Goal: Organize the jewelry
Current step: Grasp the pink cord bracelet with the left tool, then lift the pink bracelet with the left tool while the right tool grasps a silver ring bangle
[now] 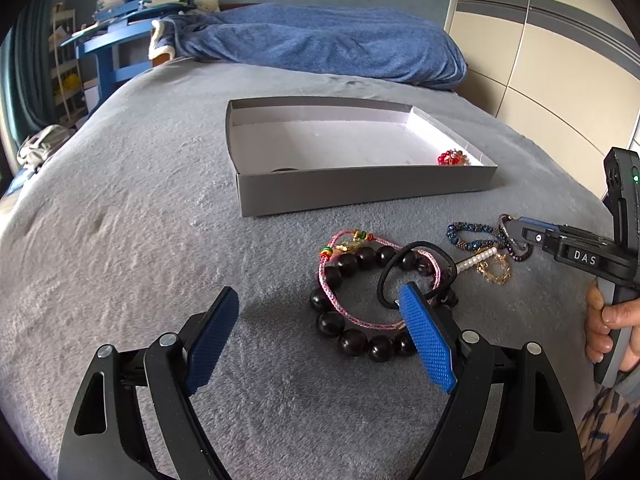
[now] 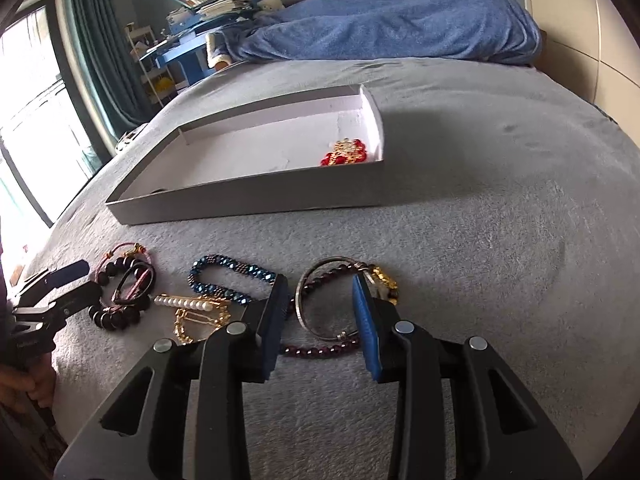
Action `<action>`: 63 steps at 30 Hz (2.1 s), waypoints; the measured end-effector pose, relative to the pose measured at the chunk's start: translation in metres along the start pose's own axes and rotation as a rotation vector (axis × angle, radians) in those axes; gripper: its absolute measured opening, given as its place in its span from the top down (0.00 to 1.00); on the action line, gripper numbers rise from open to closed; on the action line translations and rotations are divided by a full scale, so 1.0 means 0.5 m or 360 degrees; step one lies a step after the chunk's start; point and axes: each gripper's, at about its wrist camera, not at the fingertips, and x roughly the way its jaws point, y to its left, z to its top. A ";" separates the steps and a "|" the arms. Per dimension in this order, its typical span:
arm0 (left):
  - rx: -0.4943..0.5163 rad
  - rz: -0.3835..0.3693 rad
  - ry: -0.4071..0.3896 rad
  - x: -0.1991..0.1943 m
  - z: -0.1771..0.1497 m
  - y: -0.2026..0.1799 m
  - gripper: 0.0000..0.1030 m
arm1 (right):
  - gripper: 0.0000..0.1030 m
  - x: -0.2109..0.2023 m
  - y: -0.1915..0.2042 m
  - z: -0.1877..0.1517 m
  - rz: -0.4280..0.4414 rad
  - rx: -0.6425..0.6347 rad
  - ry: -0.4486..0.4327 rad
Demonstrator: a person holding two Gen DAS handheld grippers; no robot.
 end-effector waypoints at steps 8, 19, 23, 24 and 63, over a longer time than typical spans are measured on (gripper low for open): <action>0.0016 0.0007 -0.0009 -0.002 -0.001 -0.001 0.20 | 0.98 -0.003 0.018 -0.005 0.0064 -0.0054 0.0005; 0.0025 -0.0011 0.0103 0.039 0.049 0.007 0.42 | 0.98 -0.038 0.013 -0.015 0.0096 -0.0008 -0.0124; 0.0040 -0.0069 0.0144 0.053 0.054 0.009 0.70 | 0.98 -0.047 0.010 -0.017 0.0106 0.0012 -0.0156; 0.0056 -0.0077 0.0135 0.050 0.054 0.006 0.79 | 0.98 -0.050 0.008 -0.017 0.0108 0.0014 -0.0162; -0.0020 -0.0072 -0.0195 -0.127 0.098 0.051 0.94 | 0.68 -0.050 0.048 -0.036 0.0032 -0.0140 -0.0112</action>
